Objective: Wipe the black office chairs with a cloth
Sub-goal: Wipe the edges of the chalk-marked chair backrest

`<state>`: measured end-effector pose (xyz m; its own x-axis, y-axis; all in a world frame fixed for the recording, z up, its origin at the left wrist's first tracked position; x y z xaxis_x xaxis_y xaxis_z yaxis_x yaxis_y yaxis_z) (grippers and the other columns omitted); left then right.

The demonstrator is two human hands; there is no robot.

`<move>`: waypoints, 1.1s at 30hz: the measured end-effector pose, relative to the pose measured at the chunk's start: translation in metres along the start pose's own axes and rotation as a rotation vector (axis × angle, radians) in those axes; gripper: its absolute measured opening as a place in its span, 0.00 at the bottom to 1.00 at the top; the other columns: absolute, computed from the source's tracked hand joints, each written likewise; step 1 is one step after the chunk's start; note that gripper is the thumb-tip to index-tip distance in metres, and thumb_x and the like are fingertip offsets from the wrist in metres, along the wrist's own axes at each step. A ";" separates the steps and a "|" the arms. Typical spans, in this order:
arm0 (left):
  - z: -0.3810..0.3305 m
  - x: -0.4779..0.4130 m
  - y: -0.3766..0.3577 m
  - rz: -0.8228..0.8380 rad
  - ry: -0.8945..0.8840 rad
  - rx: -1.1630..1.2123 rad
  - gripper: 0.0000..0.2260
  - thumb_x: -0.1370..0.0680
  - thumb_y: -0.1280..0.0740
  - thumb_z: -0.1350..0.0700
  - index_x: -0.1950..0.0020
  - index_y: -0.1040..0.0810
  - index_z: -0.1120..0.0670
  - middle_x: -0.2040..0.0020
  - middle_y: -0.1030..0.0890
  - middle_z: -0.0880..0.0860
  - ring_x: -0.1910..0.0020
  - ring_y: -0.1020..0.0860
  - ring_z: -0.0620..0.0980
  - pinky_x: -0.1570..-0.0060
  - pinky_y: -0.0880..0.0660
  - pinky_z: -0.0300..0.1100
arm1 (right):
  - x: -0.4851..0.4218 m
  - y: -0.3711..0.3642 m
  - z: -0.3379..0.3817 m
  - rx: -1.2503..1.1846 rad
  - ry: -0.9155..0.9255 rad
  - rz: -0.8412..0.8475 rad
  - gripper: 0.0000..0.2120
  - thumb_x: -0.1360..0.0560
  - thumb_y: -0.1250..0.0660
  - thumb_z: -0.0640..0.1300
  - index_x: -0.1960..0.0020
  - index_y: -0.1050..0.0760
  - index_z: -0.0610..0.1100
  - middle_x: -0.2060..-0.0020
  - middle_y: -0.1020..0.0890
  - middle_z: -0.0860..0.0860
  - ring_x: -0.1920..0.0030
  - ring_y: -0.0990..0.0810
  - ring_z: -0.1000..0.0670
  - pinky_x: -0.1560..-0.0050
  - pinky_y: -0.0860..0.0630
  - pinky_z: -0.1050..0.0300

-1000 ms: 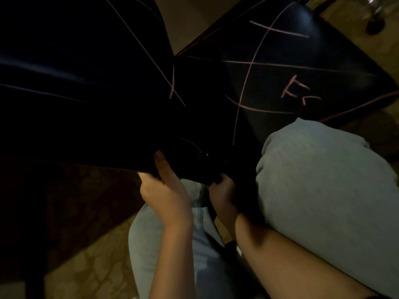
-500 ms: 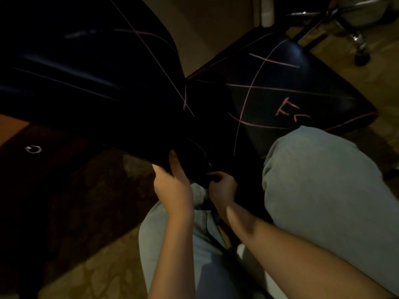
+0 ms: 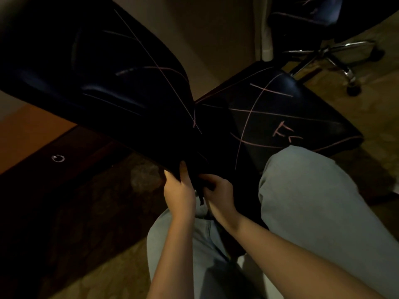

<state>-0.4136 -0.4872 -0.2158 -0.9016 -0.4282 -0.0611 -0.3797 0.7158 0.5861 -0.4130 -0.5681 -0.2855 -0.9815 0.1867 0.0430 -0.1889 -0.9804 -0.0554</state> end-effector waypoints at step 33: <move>-0.019 0.048 -0.015 0.159 0.002 -0.113 0.34 0.27 0.50 0.33 0.28 0.40 0.53 0.56 0.20 0.57 0.61 0.21 0.56 0.70 0.32 0.42 | 0.016 0.044 0.044 0.097 0.301 -0.125 0.07 0.27 0.28 0.36 0.53 0.18 0.46 0.60 0.19 0.60 0.56 0.19 0.62 0.55 0.27 0.72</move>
<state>-0.4471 -0.5290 -0.2121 -0.9479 -0.3161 0.0408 -0.2071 0.7081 0.6751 -0.4353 -0.6111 -0.2434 -0.9188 0.3020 -0.2539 -0.3191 -0.9473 0.0278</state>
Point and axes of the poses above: each hand's wrist, its own x-axis away from the middle knuckle, its own y-axis out of the back of the hand, z = x × y, the point moved 2 cm from there along -x, towards the middle knuckle
